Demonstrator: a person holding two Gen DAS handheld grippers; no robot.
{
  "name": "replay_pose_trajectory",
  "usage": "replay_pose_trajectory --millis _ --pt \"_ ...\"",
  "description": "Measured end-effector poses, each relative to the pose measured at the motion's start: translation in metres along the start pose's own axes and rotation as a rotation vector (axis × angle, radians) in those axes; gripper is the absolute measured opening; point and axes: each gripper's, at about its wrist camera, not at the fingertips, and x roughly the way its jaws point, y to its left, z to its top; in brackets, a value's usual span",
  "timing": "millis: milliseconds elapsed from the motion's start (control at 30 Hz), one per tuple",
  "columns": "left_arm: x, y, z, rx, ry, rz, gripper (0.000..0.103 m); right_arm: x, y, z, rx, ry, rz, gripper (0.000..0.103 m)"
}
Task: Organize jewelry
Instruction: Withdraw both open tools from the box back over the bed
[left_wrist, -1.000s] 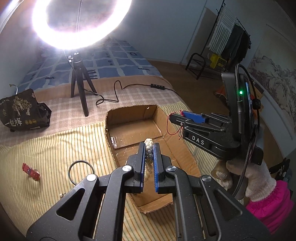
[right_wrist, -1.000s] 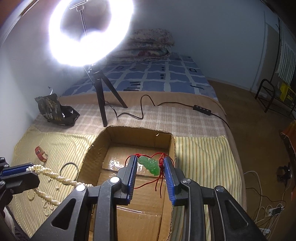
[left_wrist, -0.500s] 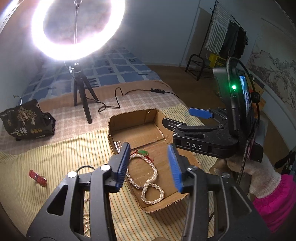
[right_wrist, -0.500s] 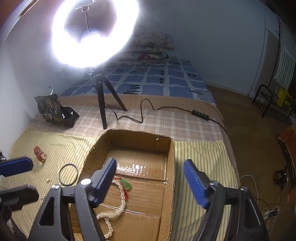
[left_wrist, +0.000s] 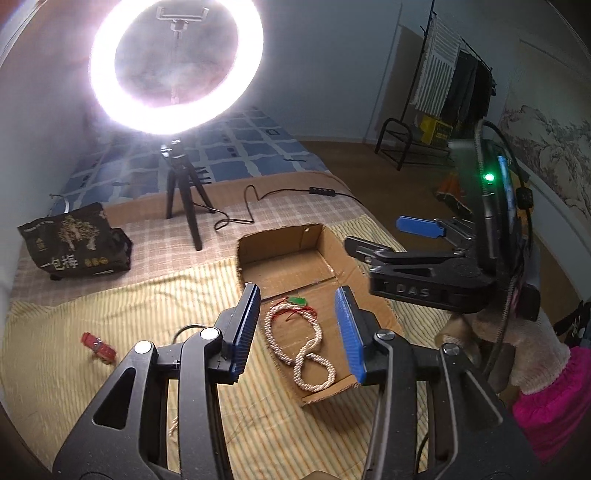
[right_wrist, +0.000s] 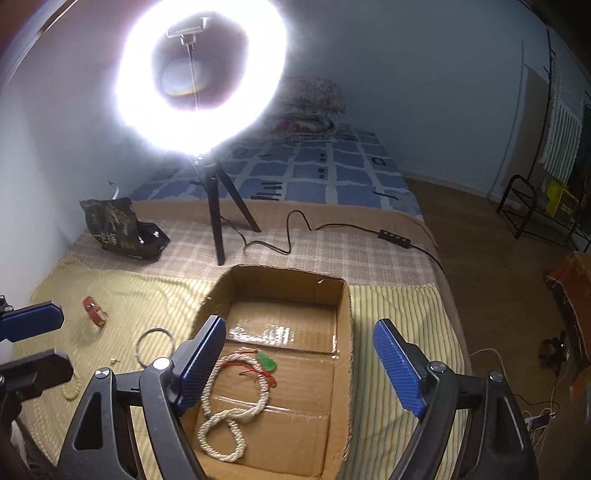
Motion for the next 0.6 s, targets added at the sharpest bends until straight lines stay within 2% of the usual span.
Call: replay_pose_trajectory --millis 267,600 --pt "-0.035 0.049 -0.015 -0.061 -0.021 0.060 0.043 -0.033 0.033 -0.005 -0.037 -0.030 0.041 0.084" --pt "-0.072 0.124 -0.046 -0.164 -0.020 0.151 0.043 -0.045 0.086 -0.017 -0.103 -0.009 0.121 0.084"
